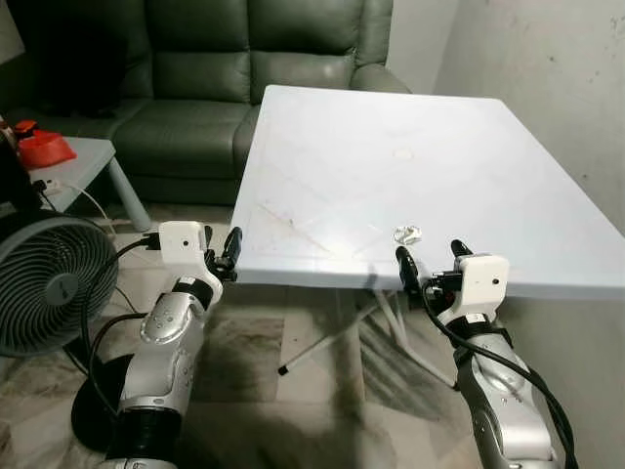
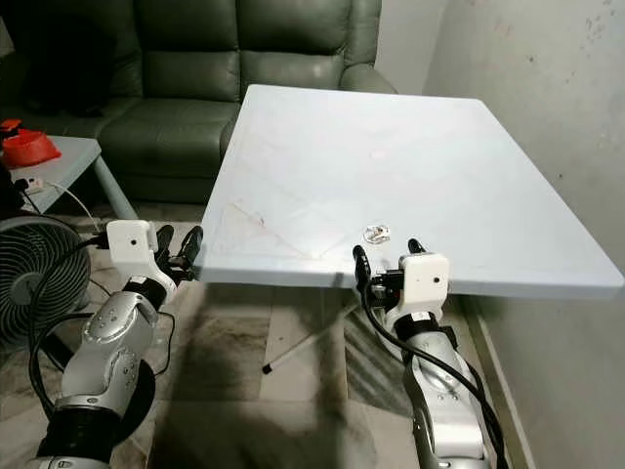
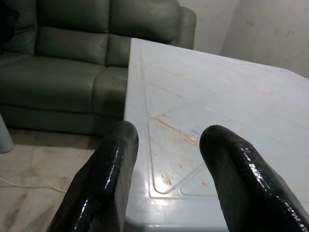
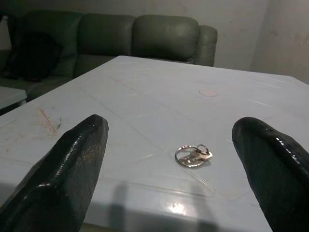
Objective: Hang keys on a hook
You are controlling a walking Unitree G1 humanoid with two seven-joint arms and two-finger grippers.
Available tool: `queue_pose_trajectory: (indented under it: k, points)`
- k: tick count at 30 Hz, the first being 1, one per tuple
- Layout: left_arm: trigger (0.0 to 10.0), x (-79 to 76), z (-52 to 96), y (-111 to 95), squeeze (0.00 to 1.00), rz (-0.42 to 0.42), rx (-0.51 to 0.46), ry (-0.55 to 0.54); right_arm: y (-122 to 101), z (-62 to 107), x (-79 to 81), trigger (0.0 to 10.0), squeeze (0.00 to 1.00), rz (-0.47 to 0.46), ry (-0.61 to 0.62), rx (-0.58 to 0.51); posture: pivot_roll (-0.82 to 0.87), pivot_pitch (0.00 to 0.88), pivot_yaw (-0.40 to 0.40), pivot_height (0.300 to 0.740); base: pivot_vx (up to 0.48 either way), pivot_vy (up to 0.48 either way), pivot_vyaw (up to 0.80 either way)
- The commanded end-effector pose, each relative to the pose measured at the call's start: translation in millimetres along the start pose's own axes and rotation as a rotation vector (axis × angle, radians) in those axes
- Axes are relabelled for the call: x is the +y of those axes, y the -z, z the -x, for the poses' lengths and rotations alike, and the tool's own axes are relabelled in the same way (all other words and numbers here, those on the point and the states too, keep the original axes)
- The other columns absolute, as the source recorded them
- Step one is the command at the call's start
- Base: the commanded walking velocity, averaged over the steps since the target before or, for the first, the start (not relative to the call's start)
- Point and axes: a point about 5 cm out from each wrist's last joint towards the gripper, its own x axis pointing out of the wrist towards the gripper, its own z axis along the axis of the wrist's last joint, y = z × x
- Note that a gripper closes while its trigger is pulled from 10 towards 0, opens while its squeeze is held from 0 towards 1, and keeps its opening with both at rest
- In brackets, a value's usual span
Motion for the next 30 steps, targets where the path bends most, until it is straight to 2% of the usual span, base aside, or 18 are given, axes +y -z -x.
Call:
queue_pose_trajectory:
  k: [1,23,26,30]
  points:
    - [10.0,-1.8,-1.5,-1.9,0.00,-0.006,0.002,0.015,-2.4,-1.2,1.4,10.0,0.00,-0.001,-0.011,-0.005,-0.11,0.000,-0.031,0.724,0.390,0.000,0.00]
    - [10.0,-2.0,-0.6,-2.8,0.00,-0.009,0.000,0.014,-1.8,0.4,1.4,10.0,0.00,-0.002,-0.013,0.000,-0.12,0.012,-0.031,0.724,0.411,0.000,0.00]
    - [10.0,-7.8,0.2,-5.1,0.00,0.003,-0.038,0.050,-1.7,0.3,1.1,10.0,0.00,0.016,-0.032,0.004,-0.12,0.015,-0.032,0.724,0.000,0.000,0.00]
    - [10.0,-14.4,1.4,-4.5,0.00,-0.017,-0.031,0.081,-1.4,-1.3,-1.1,10.0,0.00,0.052,-0.069,0.017,-0.12,0.018,-0.034,0.724,0.000,0.000,0.00]
